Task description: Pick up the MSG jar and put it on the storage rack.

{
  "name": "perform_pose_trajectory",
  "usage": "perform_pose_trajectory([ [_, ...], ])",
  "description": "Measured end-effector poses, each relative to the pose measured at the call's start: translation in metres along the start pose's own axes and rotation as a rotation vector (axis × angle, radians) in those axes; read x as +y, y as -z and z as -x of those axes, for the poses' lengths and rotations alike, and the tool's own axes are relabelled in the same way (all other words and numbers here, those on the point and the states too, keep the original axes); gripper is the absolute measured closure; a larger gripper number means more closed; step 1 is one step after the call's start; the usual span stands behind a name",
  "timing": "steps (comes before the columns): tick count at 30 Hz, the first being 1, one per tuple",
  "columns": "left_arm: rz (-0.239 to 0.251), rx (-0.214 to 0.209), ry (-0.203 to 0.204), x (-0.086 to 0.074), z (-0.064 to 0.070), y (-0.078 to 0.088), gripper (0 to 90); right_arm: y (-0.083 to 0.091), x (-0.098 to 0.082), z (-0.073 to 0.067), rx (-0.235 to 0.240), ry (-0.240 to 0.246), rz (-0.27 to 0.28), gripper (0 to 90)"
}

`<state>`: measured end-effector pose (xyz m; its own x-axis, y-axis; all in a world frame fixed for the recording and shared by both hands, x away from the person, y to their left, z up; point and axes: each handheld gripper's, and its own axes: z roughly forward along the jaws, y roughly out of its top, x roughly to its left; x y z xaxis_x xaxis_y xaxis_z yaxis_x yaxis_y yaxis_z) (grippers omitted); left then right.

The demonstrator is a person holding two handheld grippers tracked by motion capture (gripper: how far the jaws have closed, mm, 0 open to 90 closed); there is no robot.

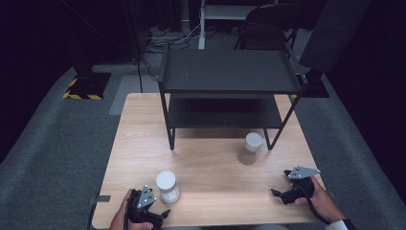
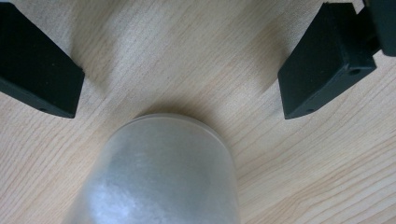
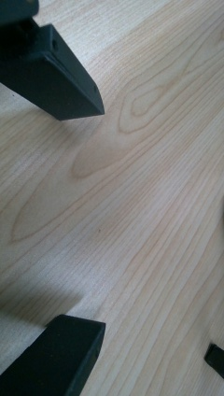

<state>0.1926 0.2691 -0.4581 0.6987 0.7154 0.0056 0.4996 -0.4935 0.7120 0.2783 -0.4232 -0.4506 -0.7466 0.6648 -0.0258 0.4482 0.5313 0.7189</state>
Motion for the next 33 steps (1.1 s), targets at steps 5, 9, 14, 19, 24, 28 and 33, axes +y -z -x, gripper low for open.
perform_pose_trajectory([
  [5,0.008,0.0,-0.001,-0.002,0.0,0.0,0.1,0.0,0.0,0.0,0.0,0.0,0.0,0.0],
  [9,0.007,-0.003,-0.004,-0.002,-0.001,0.0,0.1,0.0,0.0,0.0,0.0,0.0,0.0,0.0],
  [14,0.023,0.005,0.003,-0.005,0.0,-0.001,0.1,0.0,0.0,-0.001,-0.002,-0.002,0.0,0.0],
  [19,0.013,0.004,0.002,-0.002,0.0,-0.001,0.1,0.0,0.0,-0.001,-0.002,-0.002,0.0,0.0],
  [24,-0.006,0.01,-0.008,0.003,0.001,0.0,0.3,0.0,0.0,-0.001,-0.002,-0.002,0.0,0.0],
  [28,0.007,0.003,-0.01,0.007,0.002,0.005,1.6,0.0,0.0,-0.001,-0.002,-0.002,0.0,0.0],
  [33,0.024,-0.007,-0.004,0.012,0.003,0.01,1.5,0.0,0.0,-0.001,-0.002,-0.002,0.0,0.0],
])
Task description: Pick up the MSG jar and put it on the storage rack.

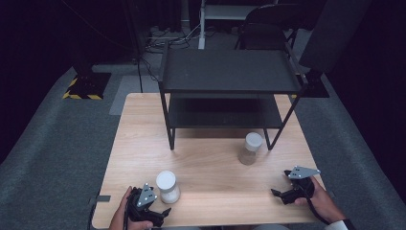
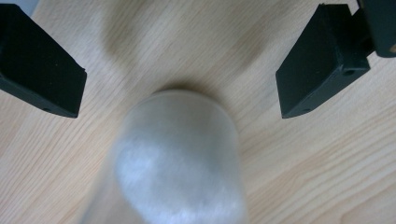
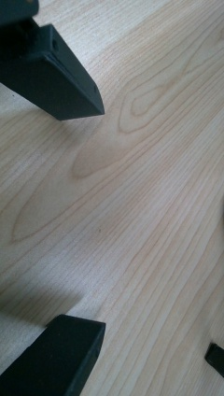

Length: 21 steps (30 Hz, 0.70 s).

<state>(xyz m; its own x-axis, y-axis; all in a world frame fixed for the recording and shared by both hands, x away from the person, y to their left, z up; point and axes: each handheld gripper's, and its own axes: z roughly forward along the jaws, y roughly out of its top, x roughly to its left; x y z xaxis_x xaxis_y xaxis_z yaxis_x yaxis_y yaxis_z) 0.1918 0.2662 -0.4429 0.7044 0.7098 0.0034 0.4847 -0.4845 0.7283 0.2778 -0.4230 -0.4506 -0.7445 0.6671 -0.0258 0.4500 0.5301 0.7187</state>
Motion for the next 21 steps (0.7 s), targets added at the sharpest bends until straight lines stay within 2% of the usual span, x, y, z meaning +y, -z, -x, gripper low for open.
perform_pose_trajectory([
  [7,0.011,0.006,0.014,0.006,0.001,0.006,1.4,0.0,0.0,0.0,0.0,0.0,0.0,0.0],
  [21,0.016,0.002,-0.013,0.023,-0.002,0.01,1.3,0.0,0.0,0.0,0.0,0.0,0.0,0.0],
])
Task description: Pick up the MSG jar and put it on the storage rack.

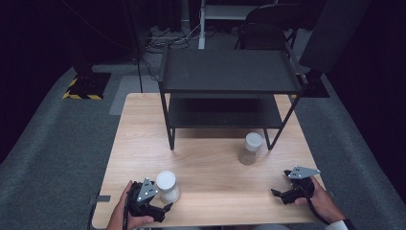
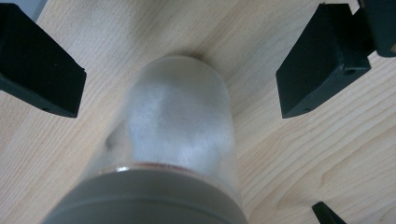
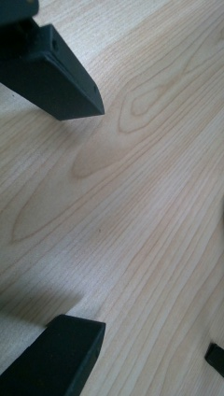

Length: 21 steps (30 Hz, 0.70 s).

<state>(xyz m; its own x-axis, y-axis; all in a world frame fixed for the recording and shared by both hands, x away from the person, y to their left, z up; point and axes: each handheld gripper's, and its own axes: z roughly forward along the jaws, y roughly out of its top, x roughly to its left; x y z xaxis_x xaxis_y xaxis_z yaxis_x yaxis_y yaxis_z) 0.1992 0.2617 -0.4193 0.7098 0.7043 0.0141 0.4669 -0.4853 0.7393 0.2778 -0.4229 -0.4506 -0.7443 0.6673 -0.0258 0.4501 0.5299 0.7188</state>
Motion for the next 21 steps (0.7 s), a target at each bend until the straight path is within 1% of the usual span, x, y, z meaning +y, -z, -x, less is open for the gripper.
perform_pose_trajectory([
  [10,-0.002,-0.021,-0.007,0.015,-0.004,-0.003,1.3,0.0,0.0,-0.001,-0.002,-0.002,0.0,0.0],
  [18,0.03,-0.05,0.01,0.02,-0.012,-0.003,1.4,0.0,0.0,-0.001,-0.002,-0.002,0.0,0.0],
  [21,0.042,-0.057,0.009,0.022,-0.013,-0.003,1.9,0.0,0.0,-0.001,-0.002,-0.002,0.0,0.0],
])
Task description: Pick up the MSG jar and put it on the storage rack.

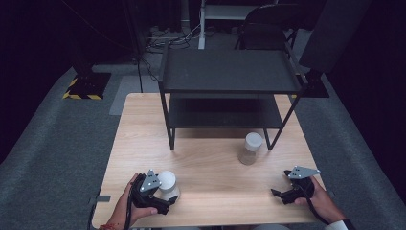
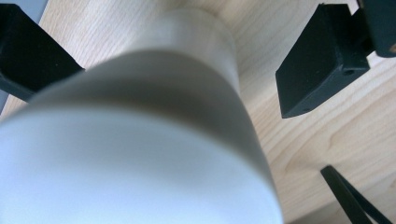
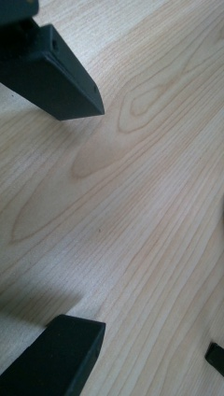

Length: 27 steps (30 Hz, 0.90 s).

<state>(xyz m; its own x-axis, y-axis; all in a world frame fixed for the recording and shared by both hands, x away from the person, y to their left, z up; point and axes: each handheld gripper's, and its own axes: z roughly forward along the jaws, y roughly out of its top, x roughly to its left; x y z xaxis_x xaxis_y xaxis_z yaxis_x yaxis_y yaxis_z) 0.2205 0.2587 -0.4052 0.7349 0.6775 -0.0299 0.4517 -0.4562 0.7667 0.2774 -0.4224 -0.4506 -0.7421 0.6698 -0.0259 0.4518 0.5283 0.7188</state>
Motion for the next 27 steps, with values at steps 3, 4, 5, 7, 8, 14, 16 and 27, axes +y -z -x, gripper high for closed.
perform_pose_trajectory([
  [3,0.017,0.018,-0.013,0.002,0.002,0.0,4.3,0.0,0.0,0.0,0.0,0.0,0.0,0.0],
  [4,0.017,0.018,-0.013,0.002,0.002,0.0,7.0,0.0,0.0,0.0,0.0,0.0,0.0,0.0],
  [5,0.026,0.018,-0.012,0.002,0.002,0.0,7.2,0.0,0.0,0.0,0.0,0.0,0.0,0.0],
  [7,0.035,0.019,-0.011,0.003,0.001,0.001,7.8,0.0,0.0,0.0,0.0,0.0,0.0,0.0],
  [8,0.037,0.012,-0.011,0.004,0.0,0.001,9.1,0.0,0.0,0.0,0.0,0.0,0.0,0.0],
  [14,0.041,-0.014,-0.018,0.01,-0.005,0.003,13.0,0.0,0.0,0.0,0.0,0.0,0.0,0.0],
  [16,0.034,-0.02,-0.027,0.012,-0.006,0.003,15.6,0.0,0.0,0.0,-0.002,-0.002,0.0,0.0],
  [27,0.023,-0.059,-0.043,0.017,-0.012,0.002,33.5,0.0,0.0,-0.001,-0.003,-0.003,0.0,0.0],
])
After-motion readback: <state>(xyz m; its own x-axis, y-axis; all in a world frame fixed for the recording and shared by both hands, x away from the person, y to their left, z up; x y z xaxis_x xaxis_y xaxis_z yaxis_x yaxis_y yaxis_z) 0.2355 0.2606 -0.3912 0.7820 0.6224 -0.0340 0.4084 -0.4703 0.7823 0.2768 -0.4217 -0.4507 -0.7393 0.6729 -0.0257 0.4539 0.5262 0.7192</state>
